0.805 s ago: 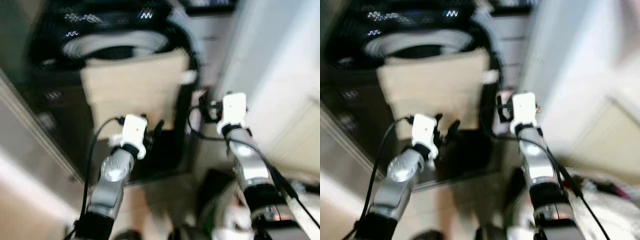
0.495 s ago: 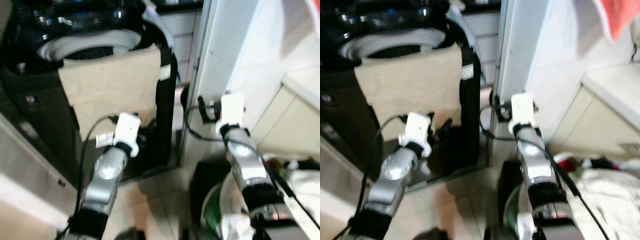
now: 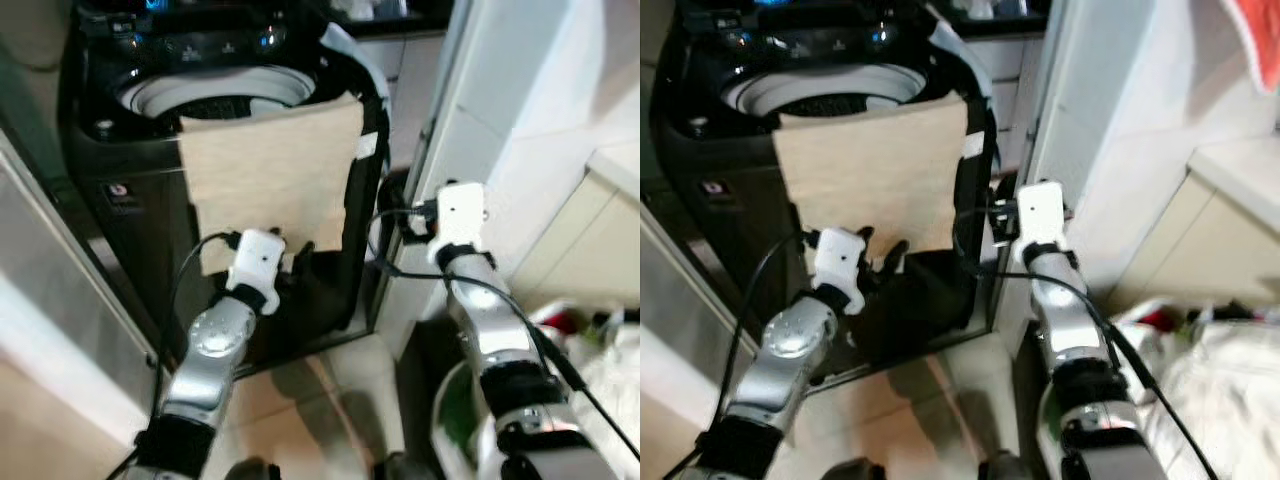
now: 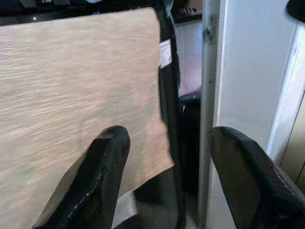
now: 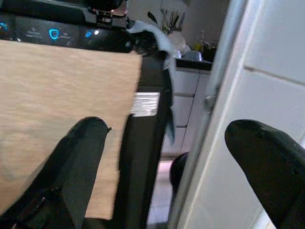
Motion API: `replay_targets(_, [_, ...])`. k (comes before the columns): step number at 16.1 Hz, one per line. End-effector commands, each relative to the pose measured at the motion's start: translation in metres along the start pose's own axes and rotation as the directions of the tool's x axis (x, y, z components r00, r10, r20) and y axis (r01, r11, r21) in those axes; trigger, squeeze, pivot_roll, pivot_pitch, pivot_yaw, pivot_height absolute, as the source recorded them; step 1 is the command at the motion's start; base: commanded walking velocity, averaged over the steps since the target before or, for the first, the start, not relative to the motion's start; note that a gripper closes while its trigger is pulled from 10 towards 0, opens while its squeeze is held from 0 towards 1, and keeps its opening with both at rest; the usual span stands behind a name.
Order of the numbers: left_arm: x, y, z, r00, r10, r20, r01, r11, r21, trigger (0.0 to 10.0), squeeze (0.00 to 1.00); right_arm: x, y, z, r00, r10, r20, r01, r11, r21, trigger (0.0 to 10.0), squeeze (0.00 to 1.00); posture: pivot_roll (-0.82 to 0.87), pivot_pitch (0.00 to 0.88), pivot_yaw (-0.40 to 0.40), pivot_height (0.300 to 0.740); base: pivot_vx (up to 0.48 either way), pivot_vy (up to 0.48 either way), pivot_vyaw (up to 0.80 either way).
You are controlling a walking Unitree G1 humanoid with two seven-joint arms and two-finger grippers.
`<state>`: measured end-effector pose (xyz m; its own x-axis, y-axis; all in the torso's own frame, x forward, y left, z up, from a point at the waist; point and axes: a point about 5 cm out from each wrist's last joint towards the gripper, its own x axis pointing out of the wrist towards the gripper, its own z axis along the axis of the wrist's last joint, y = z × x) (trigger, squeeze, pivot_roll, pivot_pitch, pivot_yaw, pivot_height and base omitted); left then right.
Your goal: Clothes washing
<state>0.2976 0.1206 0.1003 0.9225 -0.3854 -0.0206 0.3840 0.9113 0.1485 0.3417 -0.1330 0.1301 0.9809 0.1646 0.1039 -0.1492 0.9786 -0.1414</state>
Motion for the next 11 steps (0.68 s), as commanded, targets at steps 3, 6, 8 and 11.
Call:
replay_targets(3, [0.007, -0.002, 0.003, 1.000, -0.017, 0.004, 0.017, 1.000, 0.022, 10.0, 0.00, -0.001, -0.008, 0.000, 1.000, -0.011, 0.005, 0.011, 1.000, -0.008, 10.0, 0.12, -0.13, 0.000, 0.011, 0.705, 0.000, 0.000, -0.56])
replay_targets(6, [0.012, -0.007, 0.005, 0.998, -0.059, 0.010, 0.058, 0.995, 0.082, 10.0, 0.00, -0.009, -0.020, -0.002, 0.998, -0.067, 0.021, 0.067, 0.998, 0.004, 10.0, 0.17, -0.15, 0.000, 0.024, 0.705, 0.000, 0.000, -0.56])
replay_targets(8, [0.014, -0.007, 0.007, 0.998, -0.061, 0.012, 0.060, 0.994, 0.088, 10.0, 0.00, -0.014, -0.023, -0.006, 0.997, -0.079, 0.018, 0.079, 0.997, -0.004, 10.0, 0.23, -0.16, 0.000, 0.034, 0.705, 0.000, 0.000, -0.56])
replay_targets(11, [0.014, -0.003, 0.002, 0.999, -0.044, 0.000, 0.044, 0.998, 0.036, 10.0, 0.00, -0.023, -0.027, -0.013, 0.993, -0.115, 0.019, 0.114, 0.993, 0.006, 10.0, 0.23, -0.17, 0.000, 0.046, 0.705, 0.000, 0.000, -0.56])
